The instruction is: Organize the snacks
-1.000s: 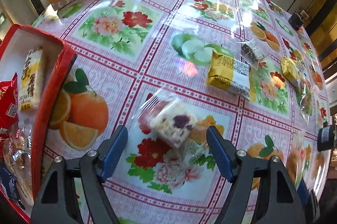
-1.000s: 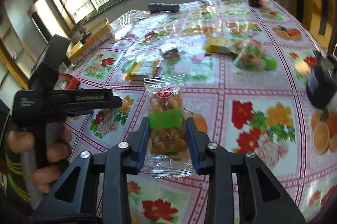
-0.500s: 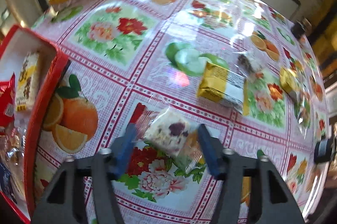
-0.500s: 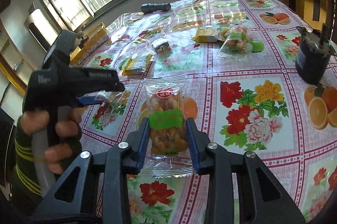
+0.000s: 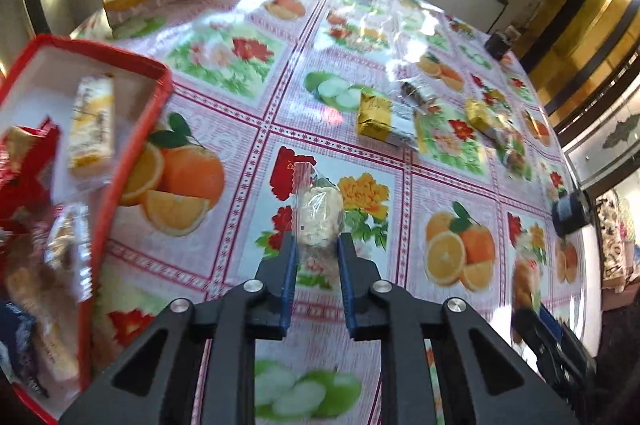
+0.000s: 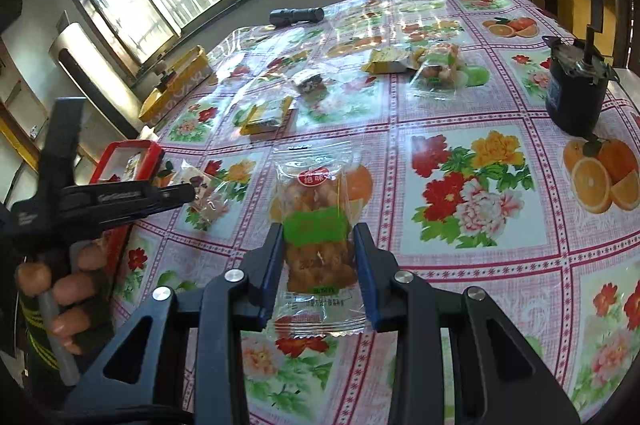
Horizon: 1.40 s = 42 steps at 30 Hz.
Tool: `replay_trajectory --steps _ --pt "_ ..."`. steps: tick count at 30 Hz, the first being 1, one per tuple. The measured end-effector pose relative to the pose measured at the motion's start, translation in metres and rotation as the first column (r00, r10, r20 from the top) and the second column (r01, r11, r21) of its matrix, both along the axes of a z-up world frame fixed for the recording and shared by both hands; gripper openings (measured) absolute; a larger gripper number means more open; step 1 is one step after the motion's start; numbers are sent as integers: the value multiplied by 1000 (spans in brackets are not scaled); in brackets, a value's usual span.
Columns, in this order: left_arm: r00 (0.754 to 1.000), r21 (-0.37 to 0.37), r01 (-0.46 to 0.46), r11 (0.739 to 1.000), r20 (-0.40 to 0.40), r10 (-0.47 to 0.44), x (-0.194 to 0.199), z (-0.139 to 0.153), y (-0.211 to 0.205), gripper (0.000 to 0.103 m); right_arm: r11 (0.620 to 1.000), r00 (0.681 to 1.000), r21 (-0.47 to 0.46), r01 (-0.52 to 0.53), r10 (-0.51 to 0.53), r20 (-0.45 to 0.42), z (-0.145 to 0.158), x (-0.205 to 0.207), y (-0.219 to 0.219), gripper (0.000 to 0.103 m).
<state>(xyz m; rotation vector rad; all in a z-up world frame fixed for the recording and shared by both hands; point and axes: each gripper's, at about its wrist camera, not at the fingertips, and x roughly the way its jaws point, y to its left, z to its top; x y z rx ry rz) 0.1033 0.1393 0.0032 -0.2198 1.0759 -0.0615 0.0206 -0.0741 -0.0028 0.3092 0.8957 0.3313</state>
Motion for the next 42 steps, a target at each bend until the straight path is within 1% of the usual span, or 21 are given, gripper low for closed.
replay_trajectory --steps 1,4,8,11,14,16,23,29,39,42 --pt "1000 8 10 1000 12 -11 -6 3 -1 16 1000 1000 1 -4 4 2 1 -1 2 36" --pt "998 -4 52 999 25 -52 -16 8 -4 15 1000 1000 6 -17 17 6 3 -6 8 36" --pt "995 -11 95 995 20 -95 -26 6 -3 15 1000 1000 7 -30 30 7 3 -10 12 36" --pt "994 -7 110 994 21 -109 -38 6 0 15 999 999 13 -37 37 5 4 -12 13 36" --pt "994 -14 105 994 38 -105 -51 12 7 15 999 999 21 -42 42 4 4 -13 14 36" --pt "994 -3 95 996 49 -94 -56 18 9 15 998 999 23 -51 50 7 5 -14 17 36" --pt "995 75 42 996 85 -49 -78 30 18 15 995 996 31 -92 91 14 10 -17 35 36" --pt "994 111 -12 994 110 -1 -91 38 32 15 989 989 36 -146 146 17 15 -20 55 36" --pt "980 186 -109 977 186 74 -108 53 56 15 972 972 14 -234 233 28 25 -25 98 36" --pt "976 189 -129 974 200 90 -112 55 64 15 966 966 5 -257 257 31 27 -25 111 36"
